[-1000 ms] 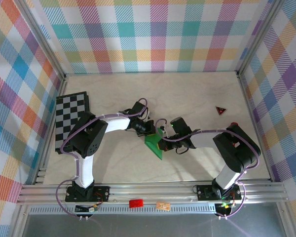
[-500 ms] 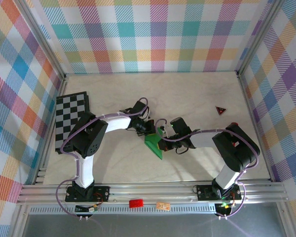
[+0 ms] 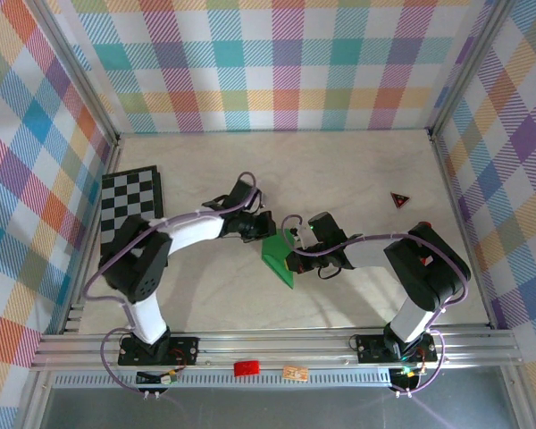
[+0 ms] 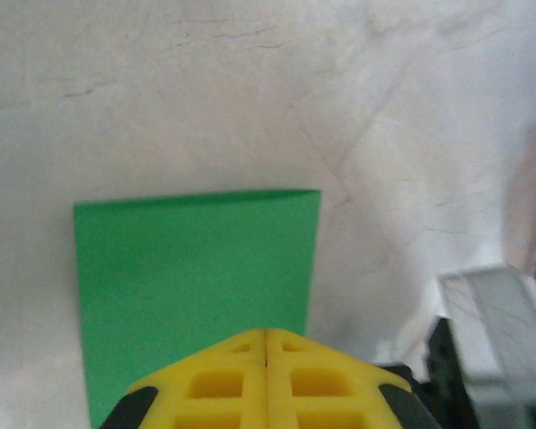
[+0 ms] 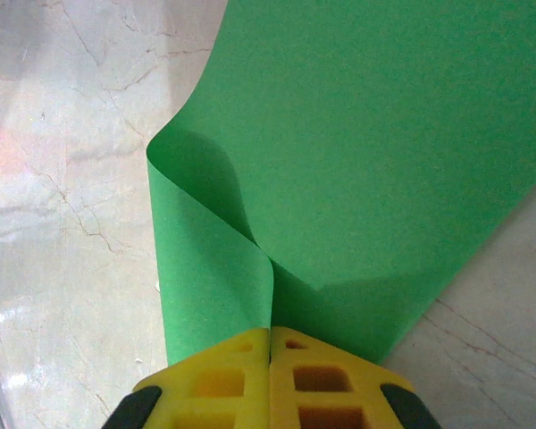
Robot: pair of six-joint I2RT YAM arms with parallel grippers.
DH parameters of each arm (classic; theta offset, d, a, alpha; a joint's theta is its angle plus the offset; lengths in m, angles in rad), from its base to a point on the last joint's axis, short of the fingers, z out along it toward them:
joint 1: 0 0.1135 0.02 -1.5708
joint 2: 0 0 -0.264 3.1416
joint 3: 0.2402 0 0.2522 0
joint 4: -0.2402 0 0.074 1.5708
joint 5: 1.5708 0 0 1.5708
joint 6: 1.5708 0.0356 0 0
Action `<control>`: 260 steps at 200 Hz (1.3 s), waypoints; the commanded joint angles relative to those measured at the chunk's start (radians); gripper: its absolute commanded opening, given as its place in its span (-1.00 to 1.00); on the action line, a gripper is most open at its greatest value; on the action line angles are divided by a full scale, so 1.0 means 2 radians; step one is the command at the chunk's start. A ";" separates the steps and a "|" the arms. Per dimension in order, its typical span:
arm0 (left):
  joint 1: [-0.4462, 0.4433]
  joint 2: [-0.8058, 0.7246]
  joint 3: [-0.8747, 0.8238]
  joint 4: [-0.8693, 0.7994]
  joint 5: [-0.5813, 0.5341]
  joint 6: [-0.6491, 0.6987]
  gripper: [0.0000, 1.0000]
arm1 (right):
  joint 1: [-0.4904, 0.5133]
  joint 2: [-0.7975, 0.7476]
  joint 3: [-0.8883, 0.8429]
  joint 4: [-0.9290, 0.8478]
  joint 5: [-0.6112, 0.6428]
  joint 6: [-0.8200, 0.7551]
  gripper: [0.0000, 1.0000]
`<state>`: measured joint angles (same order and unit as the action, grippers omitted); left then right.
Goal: Fold a paper plane with a square sheet of paper (pick it up from the middle)
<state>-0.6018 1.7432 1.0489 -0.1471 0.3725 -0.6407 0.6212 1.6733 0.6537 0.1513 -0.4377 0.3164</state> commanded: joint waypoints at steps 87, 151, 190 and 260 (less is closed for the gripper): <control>-0.037 -0.066 -0.205 0.274 0.013 -0.227 -1.00 | -0.002 0.016 -0.011 0.000 0.006 0.004 -0.90; -0.045 -0.039 -0.207 0.280 0.031 -0.231 -1.00 | -0.002 0.018 -0.009 -0.002 0.009 0.003 -0.90; -0.049 -0.024 -0.212 0.268 0.031 -0.222 -1.00 | -0.002 0.017 -0.008 -0.006 0.010 0.003 -0.90; -0.049 -0.034 -0.197 0.163 -0.003 -0.167 -1.00 | -0.002 0.019 -0.010 -0.002 0.009 0.005 -0.90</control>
<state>-0.6891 1.6859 0.6285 0.3077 0.3985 -1.0351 0.6212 1.6798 0.6491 0.1722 -0.4385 0.3256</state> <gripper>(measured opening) 0.057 0.064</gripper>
